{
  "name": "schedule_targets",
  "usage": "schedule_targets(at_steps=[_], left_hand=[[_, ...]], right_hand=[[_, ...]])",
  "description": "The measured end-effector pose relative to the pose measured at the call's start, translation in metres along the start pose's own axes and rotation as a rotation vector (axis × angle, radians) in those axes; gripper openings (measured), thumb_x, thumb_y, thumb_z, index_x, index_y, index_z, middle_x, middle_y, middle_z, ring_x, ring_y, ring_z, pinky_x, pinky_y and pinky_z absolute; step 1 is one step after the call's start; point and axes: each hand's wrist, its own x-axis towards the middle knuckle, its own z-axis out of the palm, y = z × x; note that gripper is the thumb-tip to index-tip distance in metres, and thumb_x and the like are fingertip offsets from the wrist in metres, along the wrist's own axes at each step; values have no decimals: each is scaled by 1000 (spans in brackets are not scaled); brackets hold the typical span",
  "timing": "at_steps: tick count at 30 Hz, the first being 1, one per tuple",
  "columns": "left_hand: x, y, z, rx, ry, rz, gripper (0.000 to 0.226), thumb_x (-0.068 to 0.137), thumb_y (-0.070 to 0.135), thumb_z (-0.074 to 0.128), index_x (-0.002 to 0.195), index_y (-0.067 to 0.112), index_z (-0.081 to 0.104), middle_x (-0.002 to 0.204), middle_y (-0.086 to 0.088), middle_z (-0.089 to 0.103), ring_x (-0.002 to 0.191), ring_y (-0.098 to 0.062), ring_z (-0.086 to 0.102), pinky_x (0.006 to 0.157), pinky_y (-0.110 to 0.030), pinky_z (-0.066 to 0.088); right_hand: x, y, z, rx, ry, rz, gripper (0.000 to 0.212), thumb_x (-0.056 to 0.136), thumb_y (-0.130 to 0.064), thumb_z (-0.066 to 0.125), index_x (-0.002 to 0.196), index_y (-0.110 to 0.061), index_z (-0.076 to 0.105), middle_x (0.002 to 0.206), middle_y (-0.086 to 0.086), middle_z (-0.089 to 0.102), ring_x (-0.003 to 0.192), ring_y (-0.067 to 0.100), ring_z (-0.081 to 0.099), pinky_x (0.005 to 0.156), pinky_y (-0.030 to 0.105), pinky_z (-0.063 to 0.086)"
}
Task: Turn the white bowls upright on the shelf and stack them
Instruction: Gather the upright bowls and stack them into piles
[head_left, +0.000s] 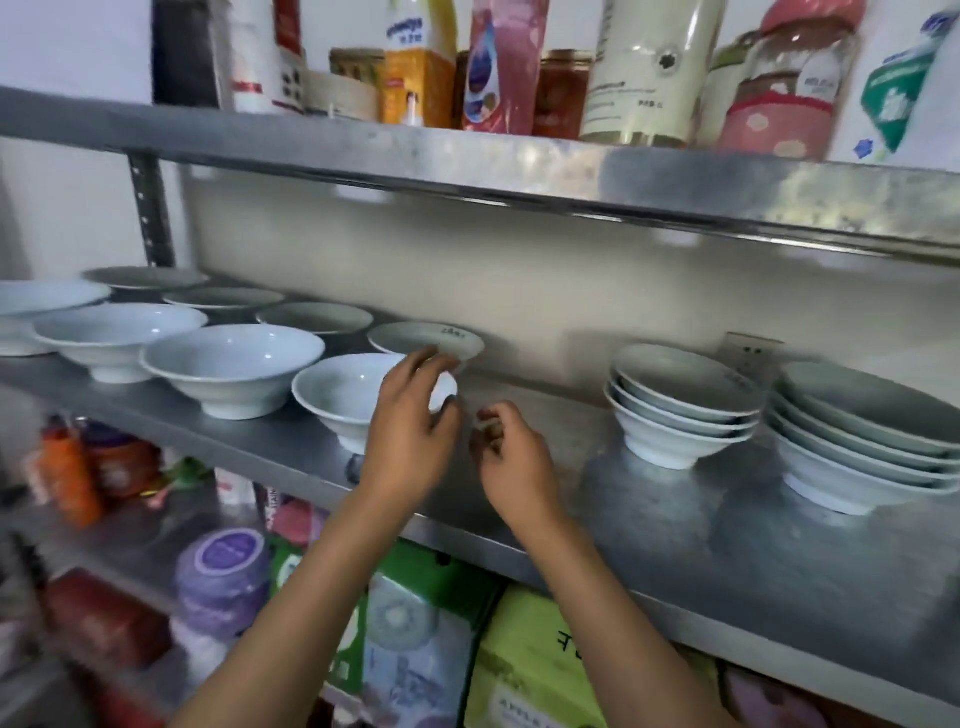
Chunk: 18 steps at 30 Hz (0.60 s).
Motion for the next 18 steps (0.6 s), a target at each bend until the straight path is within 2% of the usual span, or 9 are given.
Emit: schedule_targets(at_steps=[2, 4, 7, 9, 12, 15, 18], left_hand=[[-8, -12, -22, -29, 60, -28, 36, 83, 13, 50, 117, 15, 60, 131, -1, 55, 125, -18, 47, 106, -35, 37], [-17, -26, -41, -30, 112, -59, 32, 85, 12, 49, 114, 17, 61, 129, 2, 56, 123, -16, 49, 102, -40, 42], [-26, -45, -60, -6, 151, -106, 31, 84, 13, 49, 112, 18, 62, 128, 4, 56, 112, -25, 55, 94, -48, 46], [-29, -51, -68, 10, 152, -126, 31, 83, 11, 50, 110, 19, 62, 128, 3, 55, 106, -30, 56, 92, -50, 47], [-34, -55, -71, -11, 156, -156, 34, 83, -1, 53, 110, 17, 64, 129, -2, 54, 122, -22, 49, 101, -47, 42], [-39, -55, -69, -26, 166, -172, 32, 83, 1, 52, 110, 15, 64, 129, -3, 55, 124, -21, 48, 104, -46, 40], [-38, -54, -66, -36, 174, -154, 34, 82, -5, 54, 110, 12, 64, 129, -4, 55, 122, -23, 49, 104, -44, 40]], right_hand=[[0, -15, 19, 47, -77, 3, 37, 86, -28, 54, 121, -38, 46, 105, 2, 71, 96, 25, 67, 84, 41, 54], [-2, -25, 33, 99, -143, -5, 48, 90, -29, 56, 134, -38, 41, 120, 3, 66, 107, 23, 63, 93, 38, 51], [-4, -36, 44, 111, -219, 25, 55, 91, -38, 59, 141, -32, 39, 130, 0, 59, 116, 18, 56, 91, 25, 44], [-4, -41, 49, 106, -214, 48, 50, 91, -39, 59, 138, -29, 44, 129, 0, 58, 114, 17, 55, 82, 19, 37], [-1, -44, 57, 102, -152, 33, 35, 91, -34, 60, 124, -23, 52, 121, 4, 62, 107, 21, 57, 75, 20, 36], [-4, -44, 62, 134, -85, -1, 28, 88, -29, 64, 113, -19, 56, 116, 4, 62, 104, 20, 57, 78, 23, 41], [-11, -43, 59, 196, -15, -4, 26, 85, -29, 67, 108, -20, 59, 113, -1, 63, 103, 17, 57, 85, 27, 45]])
